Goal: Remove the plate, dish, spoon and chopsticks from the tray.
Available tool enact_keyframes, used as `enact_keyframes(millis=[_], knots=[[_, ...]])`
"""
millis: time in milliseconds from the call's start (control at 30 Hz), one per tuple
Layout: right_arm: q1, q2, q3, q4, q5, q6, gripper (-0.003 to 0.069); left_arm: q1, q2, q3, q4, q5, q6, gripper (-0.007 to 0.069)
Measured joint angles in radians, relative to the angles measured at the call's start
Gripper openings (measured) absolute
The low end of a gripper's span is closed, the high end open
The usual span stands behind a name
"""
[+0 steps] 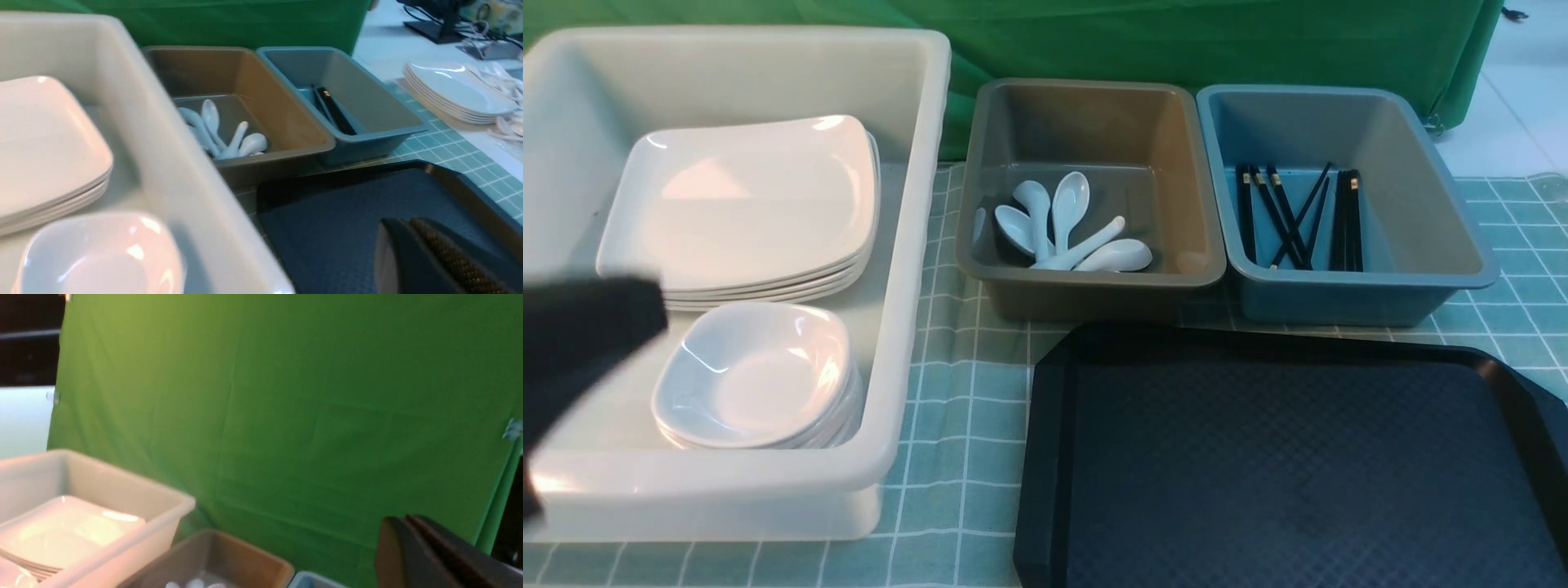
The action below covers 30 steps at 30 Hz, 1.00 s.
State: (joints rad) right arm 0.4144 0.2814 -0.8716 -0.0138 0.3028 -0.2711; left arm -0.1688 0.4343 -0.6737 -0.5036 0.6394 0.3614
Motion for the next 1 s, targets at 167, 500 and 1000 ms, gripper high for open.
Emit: enact_keyframes(millis=[167, 500, 1000], knots=[[0.0, -0.024, -0.001, -0.057, 0.041, 0.056, 0.0017, 0.0, -0.157, 0.199, -0.017, -0.105, -0.001, 0.0009], [0.0, -0.024, -0.001, -0.06, 0.063, 0.109, 0.0034, 0.0, -0.202, 0.274, -0.029, -0.186, -0.001, 0.0011], [0.0, -0.024, -0.001, -0.062, 0.063, 0.127, 0.0073, 0.0, -0.202, 0.274, -0.022, -0.186, -0.002, 0.0012]])
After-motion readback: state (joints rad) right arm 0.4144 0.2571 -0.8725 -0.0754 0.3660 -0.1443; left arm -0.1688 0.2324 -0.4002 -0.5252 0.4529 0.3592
